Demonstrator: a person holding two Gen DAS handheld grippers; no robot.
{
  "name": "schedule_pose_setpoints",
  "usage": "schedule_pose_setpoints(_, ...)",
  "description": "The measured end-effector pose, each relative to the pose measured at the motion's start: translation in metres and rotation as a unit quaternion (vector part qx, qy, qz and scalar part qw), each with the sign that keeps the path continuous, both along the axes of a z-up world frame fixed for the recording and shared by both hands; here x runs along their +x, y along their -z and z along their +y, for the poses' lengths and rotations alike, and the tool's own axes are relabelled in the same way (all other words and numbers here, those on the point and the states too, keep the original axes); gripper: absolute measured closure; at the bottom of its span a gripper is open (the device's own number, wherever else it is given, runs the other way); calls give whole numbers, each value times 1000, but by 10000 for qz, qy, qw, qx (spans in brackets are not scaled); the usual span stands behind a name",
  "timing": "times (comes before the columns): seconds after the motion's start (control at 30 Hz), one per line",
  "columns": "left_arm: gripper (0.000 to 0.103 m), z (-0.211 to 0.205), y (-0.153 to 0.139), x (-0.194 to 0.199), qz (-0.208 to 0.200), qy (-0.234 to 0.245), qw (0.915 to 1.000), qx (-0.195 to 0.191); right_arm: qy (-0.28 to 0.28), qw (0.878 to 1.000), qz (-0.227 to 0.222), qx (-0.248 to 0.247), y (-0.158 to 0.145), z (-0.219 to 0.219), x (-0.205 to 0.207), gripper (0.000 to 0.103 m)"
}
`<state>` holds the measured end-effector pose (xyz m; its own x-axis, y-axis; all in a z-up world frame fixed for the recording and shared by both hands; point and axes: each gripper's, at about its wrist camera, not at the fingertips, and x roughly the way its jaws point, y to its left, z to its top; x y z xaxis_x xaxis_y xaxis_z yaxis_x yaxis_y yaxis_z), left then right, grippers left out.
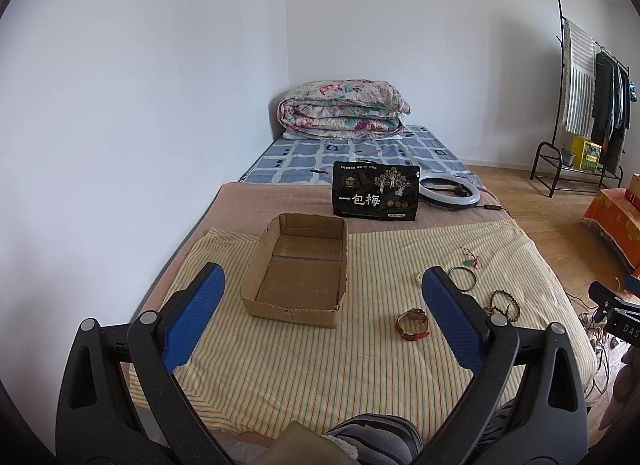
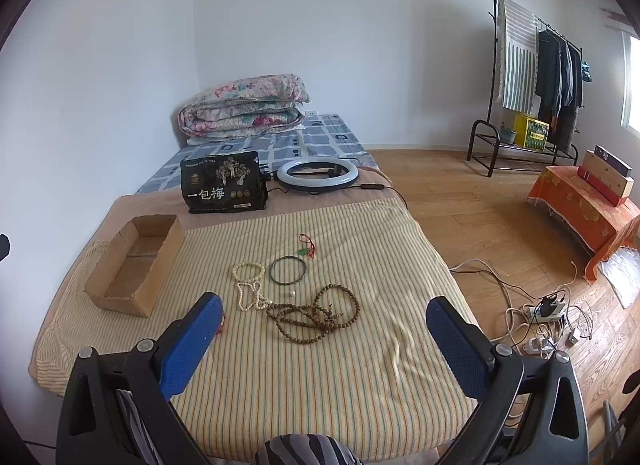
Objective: Organize jewelry
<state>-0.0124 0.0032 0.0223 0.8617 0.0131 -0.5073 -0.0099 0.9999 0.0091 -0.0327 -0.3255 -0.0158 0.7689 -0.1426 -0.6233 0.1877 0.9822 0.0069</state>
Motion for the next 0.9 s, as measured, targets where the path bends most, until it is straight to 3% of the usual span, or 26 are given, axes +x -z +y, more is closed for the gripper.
schedule_pose_setpoints(0.53,2,3,3,1,144,59,9999,40,32,9997,225,113,16,-8,10,0)
schedule_pose_setpoints(0.57,2,-2,18,10,189,88,9998,70,30,9996,260,141,19,-10,12,0)
schedule_pose_setpoints(0.9,2,-12,53,47,548,320,9976,276,287,9985,398,227,37,-39,23,0)
